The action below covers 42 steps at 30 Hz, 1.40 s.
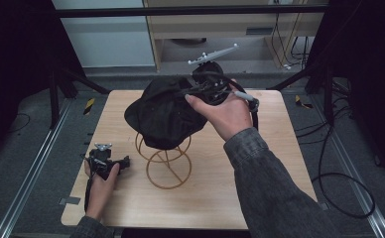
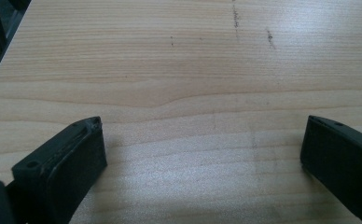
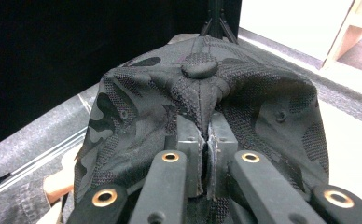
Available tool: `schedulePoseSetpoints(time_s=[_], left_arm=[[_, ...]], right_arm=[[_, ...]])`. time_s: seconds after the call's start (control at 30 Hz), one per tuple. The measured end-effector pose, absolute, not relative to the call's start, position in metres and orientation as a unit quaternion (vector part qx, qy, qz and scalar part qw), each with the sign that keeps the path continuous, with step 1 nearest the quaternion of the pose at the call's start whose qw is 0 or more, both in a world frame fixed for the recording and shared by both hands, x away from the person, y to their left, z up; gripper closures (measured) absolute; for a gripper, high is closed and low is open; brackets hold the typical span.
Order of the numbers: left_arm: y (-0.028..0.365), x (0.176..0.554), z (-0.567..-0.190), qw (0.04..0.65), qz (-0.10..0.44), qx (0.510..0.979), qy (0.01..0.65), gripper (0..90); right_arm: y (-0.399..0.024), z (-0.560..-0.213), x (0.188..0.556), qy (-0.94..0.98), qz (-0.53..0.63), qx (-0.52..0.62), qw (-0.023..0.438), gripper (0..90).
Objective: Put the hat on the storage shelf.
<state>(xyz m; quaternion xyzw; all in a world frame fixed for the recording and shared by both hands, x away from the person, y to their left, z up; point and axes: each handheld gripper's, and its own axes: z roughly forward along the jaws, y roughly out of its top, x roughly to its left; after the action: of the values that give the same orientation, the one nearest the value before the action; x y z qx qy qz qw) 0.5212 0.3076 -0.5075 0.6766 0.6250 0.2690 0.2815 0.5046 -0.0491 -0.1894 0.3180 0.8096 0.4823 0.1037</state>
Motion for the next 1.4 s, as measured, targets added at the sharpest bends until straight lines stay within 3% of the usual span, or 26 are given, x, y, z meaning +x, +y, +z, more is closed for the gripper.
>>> schedulePoseSetpoints(time_s=[0.83, 1.4], left_arm=[[0.308, 0.521, -0.507, 0.281, 0.268, 0.678, 0.624, 0.0], [0.308, 0.521, -0.507, 0.281, 0.268, 0.677, 0.625, 0.0]], right_arm=[[-0.036, -0.195, 0.495, 0.818, 0.484, 0.299, 0.089, 86.0], [-0.039, -0.218, 0.496, 0.827, 0.465, 0.307, 0.075, 85.2]])
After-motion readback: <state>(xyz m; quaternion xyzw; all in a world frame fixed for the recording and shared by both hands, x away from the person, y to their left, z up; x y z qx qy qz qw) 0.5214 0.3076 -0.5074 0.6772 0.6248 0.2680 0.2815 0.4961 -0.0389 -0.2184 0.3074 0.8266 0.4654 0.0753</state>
